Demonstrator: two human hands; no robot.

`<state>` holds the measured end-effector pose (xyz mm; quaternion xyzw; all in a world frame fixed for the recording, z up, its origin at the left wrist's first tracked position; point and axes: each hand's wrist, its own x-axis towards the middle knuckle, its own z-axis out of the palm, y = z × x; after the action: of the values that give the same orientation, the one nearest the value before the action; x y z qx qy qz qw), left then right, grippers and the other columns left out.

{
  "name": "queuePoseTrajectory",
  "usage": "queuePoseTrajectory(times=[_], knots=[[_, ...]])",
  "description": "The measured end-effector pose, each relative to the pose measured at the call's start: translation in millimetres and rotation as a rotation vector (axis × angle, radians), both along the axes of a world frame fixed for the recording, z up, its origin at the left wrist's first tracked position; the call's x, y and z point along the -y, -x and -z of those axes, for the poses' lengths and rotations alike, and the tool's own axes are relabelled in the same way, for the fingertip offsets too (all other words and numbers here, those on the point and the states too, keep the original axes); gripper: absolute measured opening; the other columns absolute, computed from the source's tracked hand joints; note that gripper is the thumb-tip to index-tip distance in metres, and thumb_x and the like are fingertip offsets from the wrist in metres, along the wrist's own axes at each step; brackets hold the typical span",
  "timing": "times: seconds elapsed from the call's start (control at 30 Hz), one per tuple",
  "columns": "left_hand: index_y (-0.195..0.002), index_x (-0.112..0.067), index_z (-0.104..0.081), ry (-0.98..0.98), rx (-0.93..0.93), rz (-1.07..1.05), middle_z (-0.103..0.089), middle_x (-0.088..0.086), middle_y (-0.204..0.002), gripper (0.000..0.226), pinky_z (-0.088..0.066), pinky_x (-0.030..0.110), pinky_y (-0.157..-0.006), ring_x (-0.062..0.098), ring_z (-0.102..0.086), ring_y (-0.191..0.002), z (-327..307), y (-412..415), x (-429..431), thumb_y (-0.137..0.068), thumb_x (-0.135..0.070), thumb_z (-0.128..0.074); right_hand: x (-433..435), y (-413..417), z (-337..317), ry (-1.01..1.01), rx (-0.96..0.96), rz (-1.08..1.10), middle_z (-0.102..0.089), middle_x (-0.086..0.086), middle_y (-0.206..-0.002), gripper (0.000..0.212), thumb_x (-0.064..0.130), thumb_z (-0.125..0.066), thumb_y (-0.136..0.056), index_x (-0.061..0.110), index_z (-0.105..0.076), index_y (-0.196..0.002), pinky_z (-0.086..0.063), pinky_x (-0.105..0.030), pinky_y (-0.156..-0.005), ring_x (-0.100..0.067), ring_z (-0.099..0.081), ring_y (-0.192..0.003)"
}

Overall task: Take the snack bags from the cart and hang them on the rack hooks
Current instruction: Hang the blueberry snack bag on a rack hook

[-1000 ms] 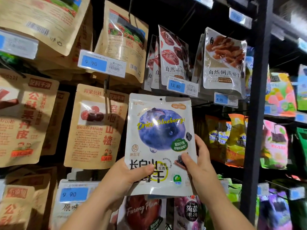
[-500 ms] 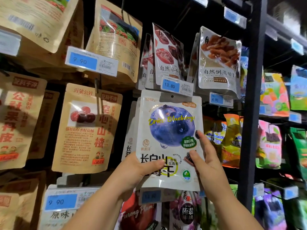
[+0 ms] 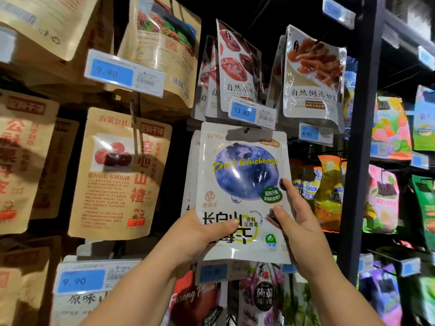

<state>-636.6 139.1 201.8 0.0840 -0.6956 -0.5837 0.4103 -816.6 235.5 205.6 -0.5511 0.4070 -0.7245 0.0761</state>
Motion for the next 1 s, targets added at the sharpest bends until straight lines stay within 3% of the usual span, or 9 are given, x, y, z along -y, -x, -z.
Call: queuePoseTrajectory(times=[0.1,0.17,0.27,0.37,0.53,0.63,0.77,0.9,1.0], knots=[[-0.112,-0.008,-0.065,-0.017,-0.028,-0.017,-0.073,0.01,-0.105,0.031,-0.057,0.031,-0.084,0.026,-0.069,-0.099,-0.2,2.5,1.0,-0.082,-0.002,-0.067,4.4,3.7,-3.5,-0.051,-0.027,0.018,-0.057,0.016,-0.134,0.052,0.007,-0.052,-0.097,0.039,-0.044,-0.138,-0.055,-0.016,-0.077,-0.003,-0.068,-0.102],[-0.112,-0.009,-0.065,-0.03,-0.036,-0.057,-0.073,0.012,-0.106,0.03,-0.057,0.035,-0.086,0.028,-0.069,-0.099,-1.3,4.6,6.1,-0.082,-0.005,-0.07,11.6,7.6,-6.9,-0.103,-0.037,0.013,-0.057,0.014,-0.133,0.052,0.01,-0.053,-0.097,0.041,-0.043,-0.138,-0.056,-0.024,-0.084,-0.006,-0.07,-0.099],[-0.109,-0.017,-0.066,0.047,0.005,-0.237,-0.073,0.008,-0.104,0.056,-0.053,0.048,-0.092,0.029,-0.07,-0.095,-5.2,6.4,19.7,-0.063,-0.043,-0.082,29.0,14.2,-12.0,-0.196,-0.062,0.023,-0.055,0.019,-0.136,0.048,0.024,-0.062,-0.093,0.061,-0.049,-0.122,-0.047,-0.045,-0.104,-0.013,-0.062,-0.117],[-0.112,-0.018,-0.059,0.083,0.072,-0.431,-0.071,0.005,-0.103,0.079,-0.054,0.034,-0.077,0.017,-0.065,-0.078,-3.9,11.0,35.7,-0.049,-0.062,-0.08,46.8,19.3,-14.5,-0.25,-0.096,0.077,-0.045,0.025,-0.143,0.055,0.045,-0.067,-0.078,0.068,-0.046,-0.123,-0.041,-0.044,-0.11,-0.01,-0.05,-0.131],[-0.12,-0.015,-0.047,0.062,0.086,-0.55,-0.065,-0.001,-0.108,0.057,-0.045,0.025,-0.075,0.015,-0.062,-0.092,-3.7,17.5,41.0,-0.075,-0.028,-0.08,66.1,23.3,-15.9,-0.377,-0.15,0.131,-0.03,0.013,-0.157,0.063,0.029,-0.059,-0.095,0.048,-0.028,-0.147,-0.035,-0.042,-0.115,-0.009,-0.037,-0.139],[-0.121,-0.013,-0.044,0.102,0.125,-0.618,-0.062,-0.001,-0.108,0.058,-0.041,0.024,-0.076,0.015,-0.058,-0.091,-3.4,23.1,42.6,-0.077,-0.026,-0.079,69.1,18.6,-15.4,-0.443,-0.162,0.145,-0.026,0.012,-0.157,0.069,0.033,-0.059,-0.096,0.041,-0.02,-0.152,-0.034,-0.029,-0.106,-0.004,-0.033,-0.132],[-0.131,-0.014,-0.035,0.104,0.148,-0.673,-0.056,0.0,-0.118,0.069,-0.042,0.027,-0.079,0.017,-0.056,-0.096,0.4,27.4,44.3,-0.078,-0.024,-0.078,73.3,15.8,-13.0,-0.499,-0.159,0.179,-0.019,0.009,-0.161,0.077,0.043,-0.063,-0.091,0.042,-0.017,-0.152,-0.032,-0.035,-0.106,-0.017,-0.025,-0.145],[-0.146,-0.023,-0.017,0.197,0.148,-0.814,-0.029,0.005,-0.145,0.089,-0.038,0.033,-0.096,0.022,-0.041,-0.124,2.8,25.4,34.4,-0.079,-0.02,-0.076,73.2,12.9,-9.7,-0.461,-0.167,0.293,-0.034,0.001,-0.155,0.076,0.041,-0.067,-0.089,0.039,-0.024,-0.151,-0.038,-0.038,-0.106,-0.02,-0.037,-0.138],[-0.144,-0.025,-0.027,0.379,0.109,-0.963,-0.023,0.002,-0.146,0.079,-0.023,0.037,-0.111,0.023,-0.021,-0.135,6.7,23.0,25.6,-0.08,-0.021,-0.074,64.0,10.8,-3.8,-0.408,-0.189,0.429,-0.046,-0.004,-0.141,0.069,0.041,-0.067,-0.087,0.038,-0.034,-0.147,-0.044,-0.033,-0.094,-0.015,-0.05,-0.114]])
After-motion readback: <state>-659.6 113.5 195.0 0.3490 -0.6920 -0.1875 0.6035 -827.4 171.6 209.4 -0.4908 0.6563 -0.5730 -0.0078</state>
